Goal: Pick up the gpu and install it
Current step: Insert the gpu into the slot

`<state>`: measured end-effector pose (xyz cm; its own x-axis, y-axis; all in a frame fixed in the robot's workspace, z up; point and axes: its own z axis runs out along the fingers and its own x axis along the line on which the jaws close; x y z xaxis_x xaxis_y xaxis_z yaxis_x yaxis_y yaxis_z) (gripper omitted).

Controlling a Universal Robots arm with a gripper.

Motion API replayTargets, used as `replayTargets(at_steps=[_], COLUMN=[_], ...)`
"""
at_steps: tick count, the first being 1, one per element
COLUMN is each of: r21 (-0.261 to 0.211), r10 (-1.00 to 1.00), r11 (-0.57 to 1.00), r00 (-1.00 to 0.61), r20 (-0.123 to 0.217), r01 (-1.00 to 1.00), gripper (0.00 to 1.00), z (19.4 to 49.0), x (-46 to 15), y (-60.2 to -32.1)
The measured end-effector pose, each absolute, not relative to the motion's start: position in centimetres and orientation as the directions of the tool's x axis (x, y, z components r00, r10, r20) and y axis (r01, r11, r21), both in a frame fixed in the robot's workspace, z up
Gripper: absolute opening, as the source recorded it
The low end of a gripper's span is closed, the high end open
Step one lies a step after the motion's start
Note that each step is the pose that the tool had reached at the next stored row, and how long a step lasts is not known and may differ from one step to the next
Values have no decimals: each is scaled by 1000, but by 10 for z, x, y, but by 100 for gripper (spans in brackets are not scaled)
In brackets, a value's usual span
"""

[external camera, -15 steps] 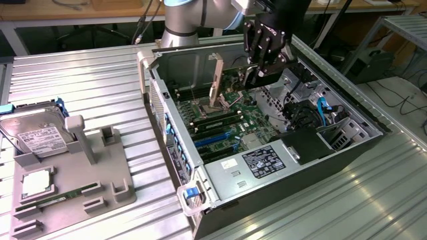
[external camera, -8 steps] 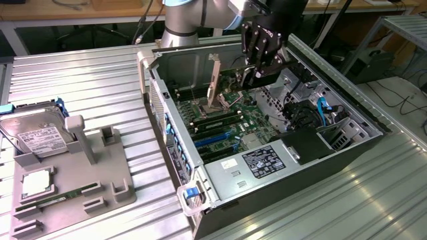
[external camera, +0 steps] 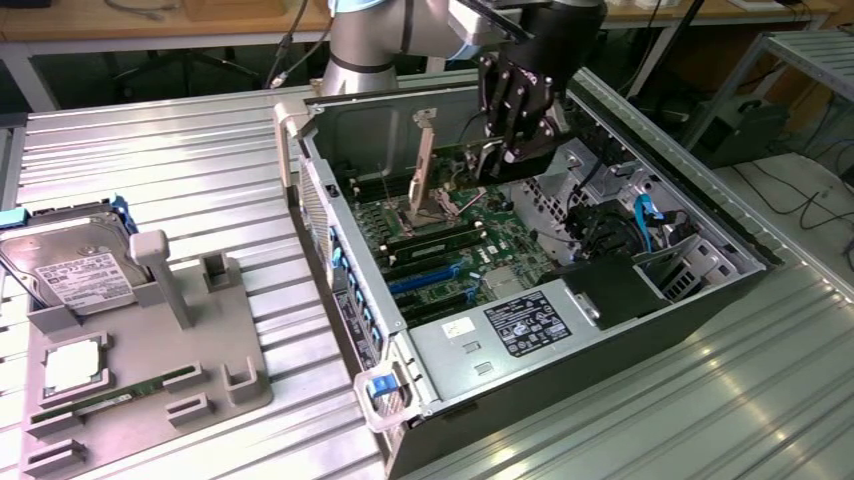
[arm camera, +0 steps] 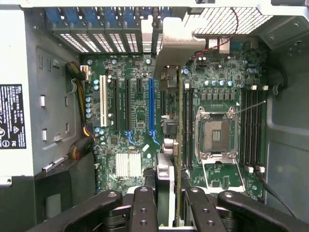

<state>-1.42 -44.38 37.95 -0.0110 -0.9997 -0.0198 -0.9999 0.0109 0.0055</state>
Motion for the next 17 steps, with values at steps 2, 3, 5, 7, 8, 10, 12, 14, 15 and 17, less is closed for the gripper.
replayTargets(at_steps=[2, 3, 5, 7, 8, 10, 12, 14, 15, 17], r21=[5, 5, 5, 5, 5, 5, 6, 6, 6, 6], r10=[-1000, -1000, -1000, -1000, -1000, -1000, -1000, -1000, -1000, -1000], r11=[13, 14, 14, 14, 14, 14, 14, 14, 14, 14], r00=[-13, -14, -14, -14, -14, -14, -14, -14, -14, -14], r20=[-20, -20, -20, -20, -20, -20, -20, -20, -20, -20], r01=[-1000, -1000, -1000, -1000, -1000, -1000, -1000, -1000, -1000, -1000], gripper=[28, 28, 28, 28, 28, 28, 28, 28, 28, 28], z=[379, 378, 377, 375, 373, 370, 366, 363, 361, 357], x=[-17, -17, -18, -18, -18, -18, -19, -19, -19, -19], y=[-444, -444, -444, -444, -444, -443, -443, -443, -443, -443])
